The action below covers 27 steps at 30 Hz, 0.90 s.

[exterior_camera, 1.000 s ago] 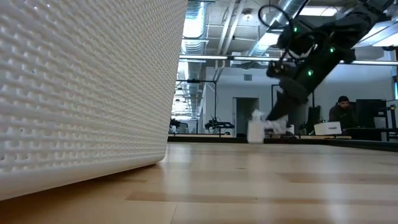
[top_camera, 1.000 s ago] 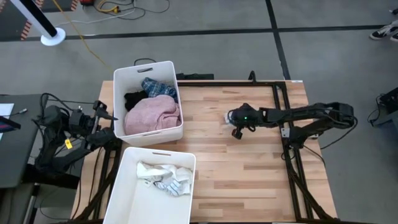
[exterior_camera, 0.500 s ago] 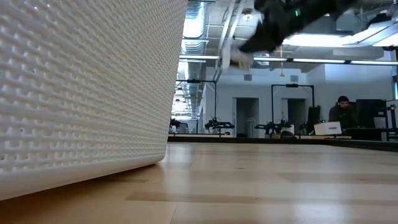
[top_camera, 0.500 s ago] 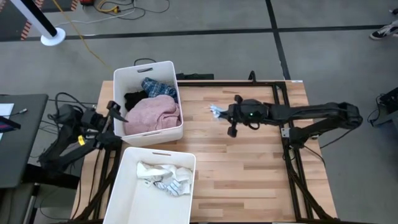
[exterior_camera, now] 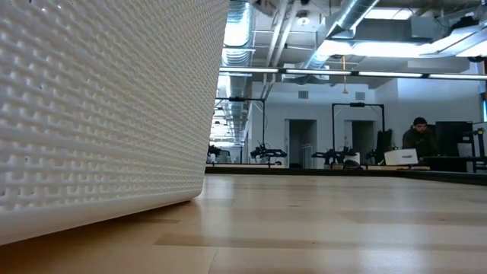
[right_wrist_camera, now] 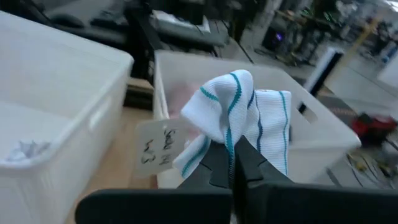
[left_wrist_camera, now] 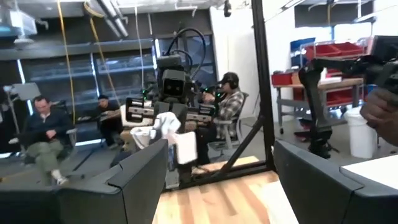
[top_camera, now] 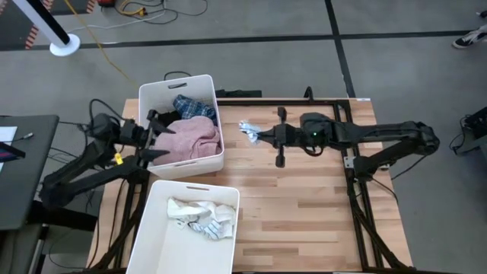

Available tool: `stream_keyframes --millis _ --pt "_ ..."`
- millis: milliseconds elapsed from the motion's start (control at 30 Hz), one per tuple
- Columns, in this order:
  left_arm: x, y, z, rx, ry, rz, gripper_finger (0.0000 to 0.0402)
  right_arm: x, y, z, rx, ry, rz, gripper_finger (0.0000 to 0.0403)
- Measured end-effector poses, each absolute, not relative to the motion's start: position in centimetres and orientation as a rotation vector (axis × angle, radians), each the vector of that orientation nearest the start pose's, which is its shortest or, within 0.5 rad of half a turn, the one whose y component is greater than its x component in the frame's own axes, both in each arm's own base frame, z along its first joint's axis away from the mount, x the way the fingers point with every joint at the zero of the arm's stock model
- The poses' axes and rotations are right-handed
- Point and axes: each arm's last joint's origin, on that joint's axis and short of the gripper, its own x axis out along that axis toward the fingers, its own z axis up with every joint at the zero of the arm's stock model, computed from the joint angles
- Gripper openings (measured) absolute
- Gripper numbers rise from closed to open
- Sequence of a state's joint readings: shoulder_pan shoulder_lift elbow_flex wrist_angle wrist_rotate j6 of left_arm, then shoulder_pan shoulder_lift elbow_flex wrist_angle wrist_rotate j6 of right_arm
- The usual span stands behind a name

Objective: Sort clothes
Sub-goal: Put the white striped sock into the bottom white laundry organizer

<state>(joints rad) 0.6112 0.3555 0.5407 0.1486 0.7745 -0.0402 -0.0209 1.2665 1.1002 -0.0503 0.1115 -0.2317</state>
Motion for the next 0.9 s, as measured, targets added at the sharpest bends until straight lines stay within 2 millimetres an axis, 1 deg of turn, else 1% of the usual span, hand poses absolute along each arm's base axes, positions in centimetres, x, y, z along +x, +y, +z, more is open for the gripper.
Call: stream_keyframes --millis 167,300,400,533,633,767,900 --pt "9.9 3.8 33.5 0.183 -0.301 -0.225 0.0283 30.6 -0.1 37.2 -0.279 0.184 -0.020 0.0000" --pt "11.1 3.8 34.6 0.200 -0.298 -0.271 0.0283 32.5 0.4 38.5 -0.309 0.170 0.052 0.0000" --pt "12.2 3.8 35.2 0.220 -0.295 -0.277 0.0283 34.0 0.8 38.8 -0.339 0.187 0.086 0.0000" --pt "14.0 3.7 35.4 0.273 -0.273 -0.257 0.0283 35.9 1.6 38.9 -0.372 0.215 0.142 0.0000" --pt "15.3 3.6 35.3 0.329 -0.232 -0.219 0.0283 36.8 2.0 38.9 -0.394 0.244 0.164 0.0000" --pt "17.0 3.1 35.1 0.406 -0.192 -0.183 0.0283 37.7 2.3 38.8 -0.397 0.260 0.173 0.0000" --pt "18.0 2.3 35.1 0.475 -0.182 -0.158 0.0283 37.8 2.2 38.8 -0.397 0.270 0.173 0.0000"
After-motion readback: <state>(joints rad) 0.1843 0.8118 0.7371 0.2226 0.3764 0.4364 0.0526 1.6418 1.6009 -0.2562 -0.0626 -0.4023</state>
